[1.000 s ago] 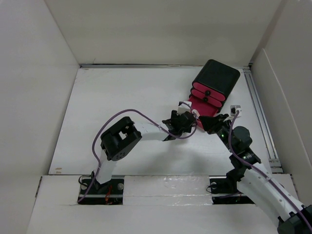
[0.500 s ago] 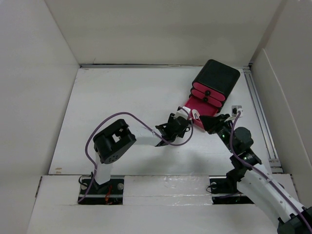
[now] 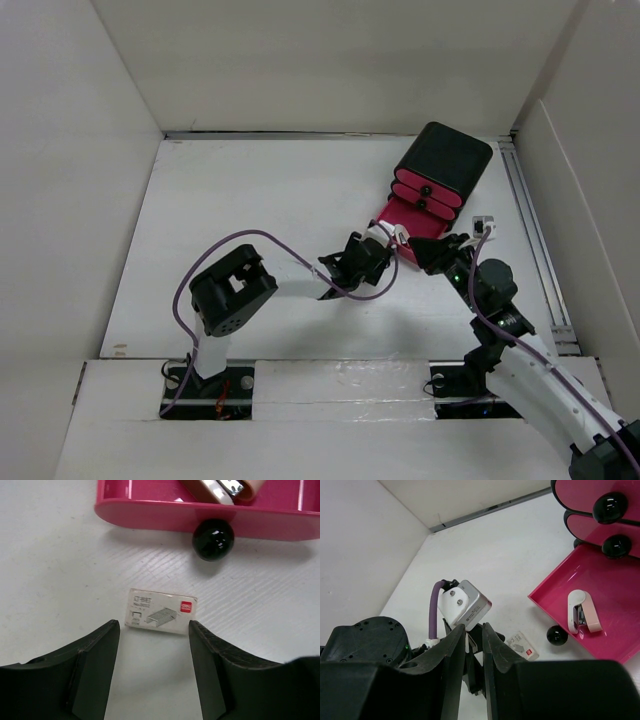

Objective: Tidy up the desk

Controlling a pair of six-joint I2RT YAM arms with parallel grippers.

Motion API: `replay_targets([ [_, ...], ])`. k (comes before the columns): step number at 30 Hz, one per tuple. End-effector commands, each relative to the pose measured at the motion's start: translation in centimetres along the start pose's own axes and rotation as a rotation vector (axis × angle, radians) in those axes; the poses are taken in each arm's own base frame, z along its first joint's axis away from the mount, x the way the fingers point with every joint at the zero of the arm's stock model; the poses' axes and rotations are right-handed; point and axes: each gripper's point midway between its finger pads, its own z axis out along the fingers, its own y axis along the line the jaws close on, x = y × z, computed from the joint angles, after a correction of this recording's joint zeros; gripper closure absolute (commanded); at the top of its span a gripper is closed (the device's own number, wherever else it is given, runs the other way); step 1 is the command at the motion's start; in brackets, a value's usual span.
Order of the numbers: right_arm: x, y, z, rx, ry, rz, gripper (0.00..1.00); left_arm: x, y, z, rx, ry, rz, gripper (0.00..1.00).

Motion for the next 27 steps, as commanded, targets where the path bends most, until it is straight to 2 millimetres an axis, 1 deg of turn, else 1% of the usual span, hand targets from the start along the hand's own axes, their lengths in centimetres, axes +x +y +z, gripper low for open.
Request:
replay_targets([
  [1,-1.5,1.4,0.1,-0.053,-0.053,-0.009,0.74,-1.2,-1.5,-0.8,0.082,0.02,-0.052,0.47],
  [2,-1.6,1.5,0.1,-0.053,-0.055,-0.009,0.74,-1.3,-1.7,-1.1,0.092,0.024,-0.074,0.48],
  [3,-1.5,1.4,0.1,-0.051,-0.053,-0.009,0.74,-1.6,-1.5,-1.1,0.095,0.026,-0.101,0.49],
  [4,-1.5,1.4,0.1,-0.053,-0.055,-0.01,0.74,-1.4,-2.3,-1.4,0.135,0.043,-0.136,0.49],
  [5,-1.6,1.5,0.1,-0.054,-0.054,-0.009,0.74,-1.5,-2.2,-1.4,0.143,0.046,-0.16,0.5],
  [8,-1.5,1.5,0.1,-0.056,-0.051,-0.009,0.74,-1.5,-2.3,-1.5,0.132,0.063,-0.21,0.47],
  [9,-1.4,1.5,0.2,-0.057,-0.047,-0.007,0.74,-1.7,-2.2,-1.4,0.118,0.062,-0.217,0.39],
  [11,-1.4,1.6,0.2,-0.061,-0.048,-0.009,0.74,-1.5,-1.9,-1.2,0.098,0.068,-0.212,0.29],
  [12,-1.3,1.5,0.2,-0.059,-0.045,-0.009,0.74,-1.5,-1.9,-1.0,0.093,0.069,-0.209,0.17],
  [14,-1.5,1.6,0.2,-0.06,-0.049,-0.009,0.74,-1.4,-1.5,-0.7,0.064,0.076,-0.195,0.15],
  [17,-1.4,1.5,0.2,-0.058,-0.05,-0.009,0.74,-1.4,-1.2,-0.4,0.046,0.065,-0.176,0.15],
  [18,-1.5,1.5,0.1,-0.058,-0.052,-0.009,0.74,-1.1,-1.2,-0.1,0.046,0.069,-0.163,0.16],
  [20,-1.5,1.5,0.1,-0.058,-0.052,-0.009,0.74,-1.3,-0.8,0.4,0.037,0.06,-0.161,0.17],
  [24,-1.5,1.5,0.2,-0.056,-0.051,-0.01,0.74,-1.0,-1.1,1.3,0.045,0.063,-0.125,0.27],
  [26,-1.5,1.5,0.1,-0.057,-0.053,-0.009,0.74,-0.8,-0.9,1.5,0.031,0.064,-0.113,0.29],
  [27,-1.5,1.4,0.1,-0.055,-0.052,-0.012,0.74,-0.6,-0.9,1.7,0.029,0.068,-0.107,0.31],
])
